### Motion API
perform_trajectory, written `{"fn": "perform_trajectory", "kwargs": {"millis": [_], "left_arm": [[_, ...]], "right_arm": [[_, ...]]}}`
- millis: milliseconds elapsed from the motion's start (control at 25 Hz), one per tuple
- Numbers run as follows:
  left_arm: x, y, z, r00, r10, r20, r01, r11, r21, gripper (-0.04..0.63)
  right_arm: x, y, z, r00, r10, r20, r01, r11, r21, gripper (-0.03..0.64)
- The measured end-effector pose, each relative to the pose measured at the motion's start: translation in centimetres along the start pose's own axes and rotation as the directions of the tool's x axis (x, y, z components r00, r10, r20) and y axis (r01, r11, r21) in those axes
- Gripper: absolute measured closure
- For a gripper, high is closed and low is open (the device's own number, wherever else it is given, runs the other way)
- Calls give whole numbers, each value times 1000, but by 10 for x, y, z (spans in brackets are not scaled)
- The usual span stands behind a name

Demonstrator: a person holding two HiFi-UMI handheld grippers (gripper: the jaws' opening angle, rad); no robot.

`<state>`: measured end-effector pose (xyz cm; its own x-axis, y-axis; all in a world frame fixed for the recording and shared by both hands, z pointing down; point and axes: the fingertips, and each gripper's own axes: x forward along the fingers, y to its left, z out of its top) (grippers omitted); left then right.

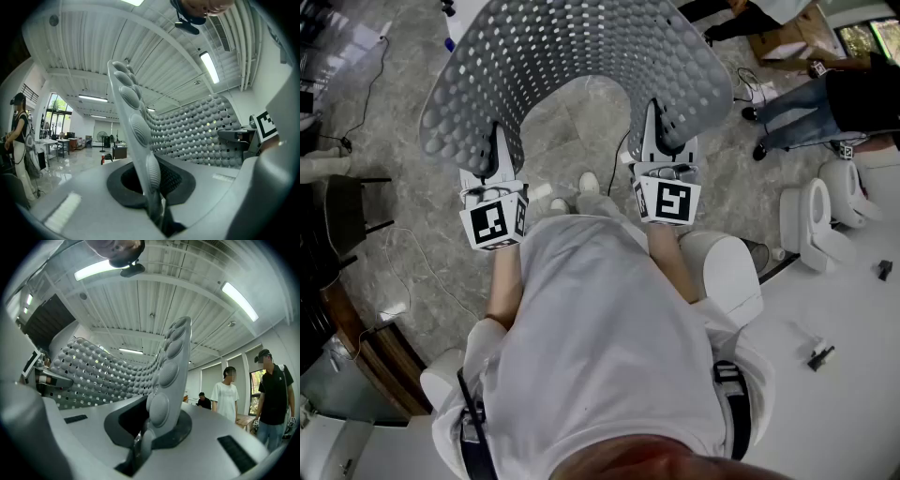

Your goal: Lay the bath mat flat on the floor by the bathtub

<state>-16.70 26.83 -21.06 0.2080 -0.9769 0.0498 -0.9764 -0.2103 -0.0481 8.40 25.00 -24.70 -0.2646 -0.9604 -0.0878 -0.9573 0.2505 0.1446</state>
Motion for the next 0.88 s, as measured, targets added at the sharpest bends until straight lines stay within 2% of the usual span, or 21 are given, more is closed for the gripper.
{"fn": "perform_trajectory", "kwargs": {"millis": [120, 520, 760, 880], "left_arm": [[-2, -1, 1, 1000, -6, 1, 6, 1000, 3, 580], [-10, 7, -5, 999, 0, -35, 1, 1000, 20, 580], [-28, 33, -21, 997, -14, -72, 14, 1000, -6, 580], [-36, 54, -32, 997, -19, -77, 17, 1000, -19, 580]], "right_arm": [[-2, -1, 1, 1000, 1, 3, -1, 1000, -22, 601], [-5, -7, -7, 999, 35, -19, -35, 999, -7, 600], [-15, 7, -16, 997, 30, -72, -32, 999, -28, 600], [-16, 30, -24, 995, 40, -95, -43, 998, -37, 600]]}}
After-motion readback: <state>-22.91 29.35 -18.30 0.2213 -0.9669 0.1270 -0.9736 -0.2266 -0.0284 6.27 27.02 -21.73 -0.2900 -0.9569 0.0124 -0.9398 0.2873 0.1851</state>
